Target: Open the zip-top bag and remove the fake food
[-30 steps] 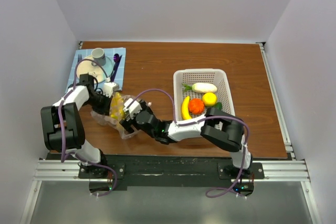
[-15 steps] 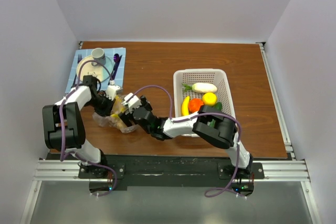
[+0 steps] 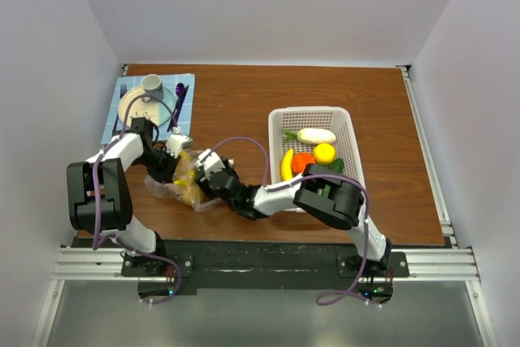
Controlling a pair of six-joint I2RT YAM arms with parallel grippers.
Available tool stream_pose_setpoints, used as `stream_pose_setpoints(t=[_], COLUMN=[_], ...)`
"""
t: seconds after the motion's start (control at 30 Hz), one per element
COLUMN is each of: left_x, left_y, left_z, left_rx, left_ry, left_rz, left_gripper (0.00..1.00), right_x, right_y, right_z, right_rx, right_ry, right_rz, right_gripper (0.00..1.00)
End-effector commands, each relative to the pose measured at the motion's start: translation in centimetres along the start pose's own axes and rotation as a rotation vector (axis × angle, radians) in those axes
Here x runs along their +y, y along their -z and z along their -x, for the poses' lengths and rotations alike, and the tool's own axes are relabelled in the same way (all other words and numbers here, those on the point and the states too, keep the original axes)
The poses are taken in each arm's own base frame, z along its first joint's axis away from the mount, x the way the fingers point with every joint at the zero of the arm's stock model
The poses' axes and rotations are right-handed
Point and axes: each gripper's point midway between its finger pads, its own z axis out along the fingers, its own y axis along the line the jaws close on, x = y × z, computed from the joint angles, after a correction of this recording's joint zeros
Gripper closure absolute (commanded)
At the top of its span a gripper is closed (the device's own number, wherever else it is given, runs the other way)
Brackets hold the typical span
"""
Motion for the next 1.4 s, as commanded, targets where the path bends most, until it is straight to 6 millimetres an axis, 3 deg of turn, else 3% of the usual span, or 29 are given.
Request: stream_pose_setpoints(t=[0.0, 0.03, 0.1, 0.13, 0.27, 0.4, 0.6, 0.63, 0.7, 0.73, 0.8, 0.83, 0.9, 0.93, 1.0, 1.13, 1.3, 1.37], left_x=[-0.6, -0.5, -0.2, -0.2, 0.1, 0.0, -0.1, 0.2, -0.9, -0.7, -1.8, -1.8, -2.8, -2.9, -3.7, -4.2, -5.7, -5.9], left_y=[0.0, -0.1, -0.2, -0.3, -0.3, -0.1, 0.8, 1.5, 2.6, 4.0, 5.8, 7.7, 9.3, 10.4, 11.1, 10.2, 11.2, 12.7], left_z=[-0.6, -0.6, -0.5, -0.5, 0.0, 0.1, 1.4, 2.3, 3.1, 4.6, 5.8, 7.4, 8.3, 9.3, 9.5, 8.4, 8.8, 10.0], left_rx=[0.029, 0.029, 0.030, 0.032, 0.024, 0.016, -0.022, -0.047, -0.068, -0.108, -0.145, -0.192, -0.228, -0.257, -0.263, -0.233, -0.248, -0.272], left_ry=[0.000, 0.003, 0.009, 0.012, 0.021, 0.022, 0.048, 0.044, 0.045, 0.027, 0.020, -0.012, -0.018, -0.034, -0.036, -0.015, -0.008, -0.028], left_rz=[-0.012, -0.010, -0.005, -0.008, -0.005, 0.000, -0.001, 0.012, -0.031, -0.019, -0.054, -0.031, -0.062, -0.053, -0.078, -0.113, -0.168, -0.171], left_gripper=[1.00, 1.00, 1.00, 1.00, 1.00, 1.00, 1.00, 1.00, 0.98, 0.98, 1.00, 1.00, 1.00, 1.00, 1.00, 1.00, 1.00, 1.00], right_x=[-1.8, -2.0, -2.8, -2.9, -4.0, -3.5, -1.5, -0.7, 0.0, 0.3, 0.4, 0.3, 0.2, 0.2, 0.3, 0.3, 0.7, 0.4], right_y=[4.0, 5.0, 6.4, 7.1, 8.3, 8.7, 7.9, 8.1, 8.0, 8.1, 8.0, 8.0, 8.2, 8.2, 8.2, 8.3, 8.2, 8.0], right_z=[-1.4, -0.3, -1.4, -0.6, -1.2, -0.5, 0.1, 0.3, 0.8, 1.1, 1.6, 2.1, 2.4, 2.2, 1.9, 0.6, -0.4, -0.2], right_rx=[0.044, 0.025, 0.046, 0.031, 0.043, 0.019, 0.000, -0.007, -0.024, -0.030, -0.036, -0.046, -0.058, -0.059, -0.054, -0.033, -0.026, -0.033], right_ry=[-0.014, -0.034, -0.033, -0.046, -0.042, -0.053, -0.039, -0.031, -0.019, 0.001, 0.009, 0.002, -0.002, 0.003, 0.006, -0.011, -0.013, -0.014], right_rz=[0.002, 0.007, 0.008, 0.011, 0.000, 0.036, 0.098, 0.120, 0.135, 0.128, 0.114, 0.112, 0.112, 0.112, 0.121, 0.128, 0.147, 0.128], right_gripper=[0.33, 0.30, 0.24, 0.23, 0.26, 0.31, 0.53, 0.62, 0.68, 0.73, 0.74, 0.73, 0.66, 0.56, 0.48, 0.33, 0.28, 0.27])
